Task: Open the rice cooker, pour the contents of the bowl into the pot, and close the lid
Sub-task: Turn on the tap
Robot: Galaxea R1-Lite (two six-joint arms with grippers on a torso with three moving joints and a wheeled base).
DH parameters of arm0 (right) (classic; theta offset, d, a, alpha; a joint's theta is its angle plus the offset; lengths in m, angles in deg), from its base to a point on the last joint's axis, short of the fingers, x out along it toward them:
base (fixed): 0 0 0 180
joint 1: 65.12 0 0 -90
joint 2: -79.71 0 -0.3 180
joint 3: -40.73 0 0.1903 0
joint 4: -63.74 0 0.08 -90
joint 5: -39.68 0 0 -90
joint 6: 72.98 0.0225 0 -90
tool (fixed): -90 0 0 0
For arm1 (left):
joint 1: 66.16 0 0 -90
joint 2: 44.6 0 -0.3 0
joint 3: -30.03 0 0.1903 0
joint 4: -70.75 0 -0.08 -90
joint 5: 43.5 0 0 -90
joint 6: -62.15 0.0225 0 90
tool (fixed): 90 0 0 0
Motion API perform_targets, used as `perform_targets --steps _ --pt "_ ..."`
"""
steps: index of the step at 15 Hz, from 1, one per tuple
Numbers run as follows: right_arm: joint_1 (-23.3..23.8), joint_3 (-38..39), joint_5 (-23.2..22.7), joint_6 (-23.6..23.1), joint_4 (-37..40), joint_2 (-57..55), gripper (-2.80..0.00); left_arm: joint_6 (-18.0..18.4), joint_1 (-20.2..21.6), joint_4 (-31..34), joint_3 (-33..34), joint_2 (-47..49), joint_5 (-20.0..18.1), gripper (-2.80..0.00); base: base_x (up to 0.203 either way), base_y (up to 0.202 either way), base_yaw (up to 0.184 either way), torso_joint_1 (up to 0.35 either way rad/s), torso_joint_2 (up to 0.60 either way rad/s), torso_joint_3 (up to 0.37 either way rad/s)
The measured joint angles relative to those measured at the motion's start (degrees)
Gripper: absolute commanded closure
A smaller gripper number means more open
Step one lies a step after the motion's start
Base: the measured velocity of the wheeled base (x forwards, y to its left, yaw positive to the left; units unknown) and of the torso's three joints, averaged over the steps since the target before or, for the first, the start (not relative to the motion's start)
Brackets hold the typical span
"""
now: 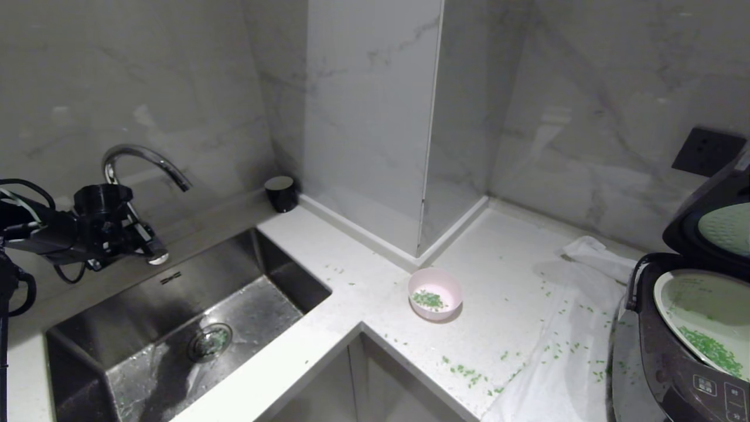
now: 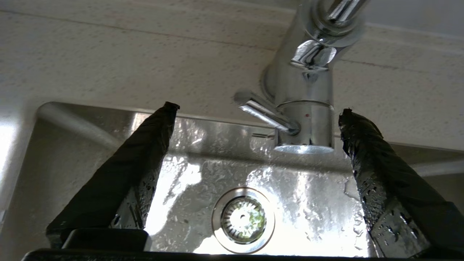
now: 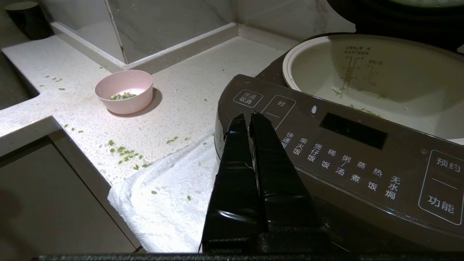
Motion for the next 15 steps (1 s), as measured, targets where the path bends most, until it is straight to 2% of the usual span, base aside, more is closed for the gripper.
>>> perform_targets --steps 2,3,7,12,15 --pt "0.0 0.0 0.02 0.01 -0.02 0.0 0.0 0.0 -0.03 0.0 -1.14 0.79 0.04 -2.8 0.0 0.0 0.0 0.0 0.0 0.0" --pt "0.0 0.0 0.0 0.01 -0.02 0.0 0.0 0.0 0.01 0.0 -1.58 1.03 0.03 0.0 0.0 0.0 0.0 0.0 0.0 0.0" --pt "0.0 0.0 0.0 -0.01 0.0 0.0 0.0 0.04 0.37 -0.01 -2.05 1.54 0.34 0.0 0.0 0.0 0.0 0.0 0.0 0.0" --pt "0.0 0.0 0.0 -0.01 0.0 0.0 0.0 0.13 1.52 -0.34 -3.6 3.78 4.09 0.0 0.0 0.0 0.0 0.0 0.0 0.0" --pt "0.0 0.0 0.0 0.01 0.0 0.0 0.0 0.17 1.77 -0.2 -3.76 4.05 3.98 0.0 0.0 0.0 0.0 0.0 0.0 0.0"
